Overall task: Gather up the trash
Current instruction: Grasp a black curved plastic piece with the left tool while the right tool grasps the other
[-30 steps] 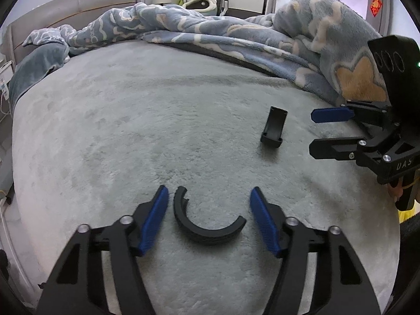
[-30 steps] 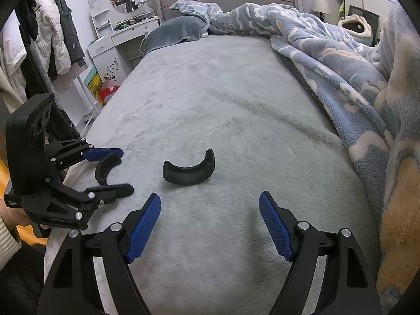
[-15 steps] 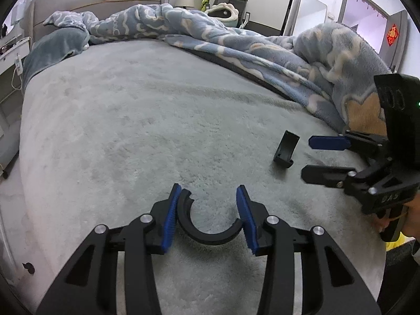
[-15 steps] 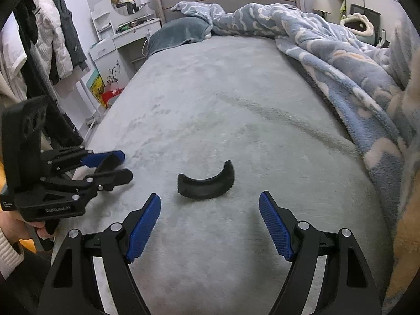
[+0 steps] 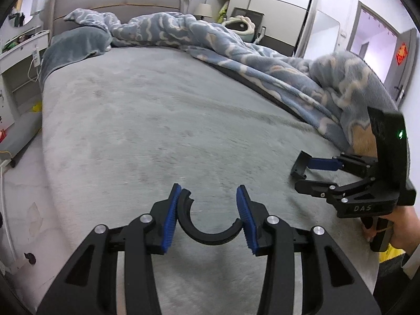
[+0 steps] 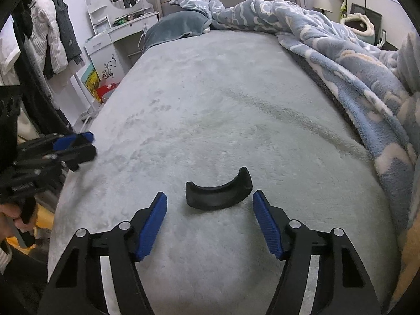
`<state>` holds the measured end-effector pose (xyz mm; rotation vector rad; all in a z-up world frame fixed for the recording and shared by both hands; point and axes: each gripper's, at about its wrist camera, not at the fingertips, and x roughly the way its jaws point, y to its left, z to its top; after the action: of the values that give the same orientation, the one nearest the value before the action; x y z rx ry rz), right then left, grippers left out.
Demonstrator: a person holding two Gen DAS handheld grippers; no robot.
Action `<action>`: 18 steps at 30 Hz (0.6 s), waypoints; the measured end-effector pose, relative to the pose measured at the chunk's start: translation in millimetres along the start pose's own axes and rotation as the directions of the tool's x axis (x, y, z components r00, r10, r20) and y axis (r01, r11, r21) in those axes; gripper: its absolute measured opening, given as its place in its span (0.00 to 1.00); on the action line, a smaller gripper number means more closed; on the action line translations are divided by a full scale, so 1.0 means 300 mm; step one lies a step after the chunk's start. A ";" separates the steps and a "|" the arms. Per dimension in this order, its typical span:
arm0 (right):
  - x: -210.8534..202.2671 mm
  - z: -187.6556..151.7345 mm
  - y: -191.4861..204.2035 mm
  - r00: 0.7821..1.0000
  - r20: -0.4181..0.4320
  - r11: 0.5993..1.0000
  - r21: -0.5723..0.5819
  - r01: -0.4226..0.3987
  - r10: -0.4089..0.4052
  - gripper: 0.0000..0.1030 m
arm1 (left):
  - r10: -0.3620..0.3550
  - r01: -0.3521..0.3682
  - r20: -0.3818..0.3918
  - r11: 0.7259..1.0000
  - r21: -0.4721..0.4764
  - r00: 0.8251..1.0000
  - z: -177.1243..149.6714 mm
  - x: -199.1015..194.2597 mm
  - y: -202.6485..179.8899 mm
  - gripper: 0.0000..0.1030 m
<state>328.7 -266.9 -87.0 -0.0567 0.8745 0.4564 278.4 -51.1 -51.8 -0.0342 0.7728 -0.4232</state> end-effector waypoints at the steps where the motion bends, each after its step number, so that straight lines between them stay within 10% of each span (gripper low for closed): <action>1: 0.004 0.003 0.002 1.000 -0.002 1.000 -0.001 0.005 -0.005 0.65 | 0.002 -0.002 0.005 1.000 -0.008 1.000 0.002 -0.009 0.010 0.44; 18: 0.002 0.045 0.027 0.999 0.010 0.999 0.020 0.048 -0.048 0.44 | 0.023 -0.023 0.014 0.999 -0.040 1.000 -0.019 -0.099 0.088 0.44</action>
<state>335.5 -256.3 -77.7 -0.0574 0.8658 0.4027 264.9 -14.8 -40.9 -0.0650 0.7669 -0.3854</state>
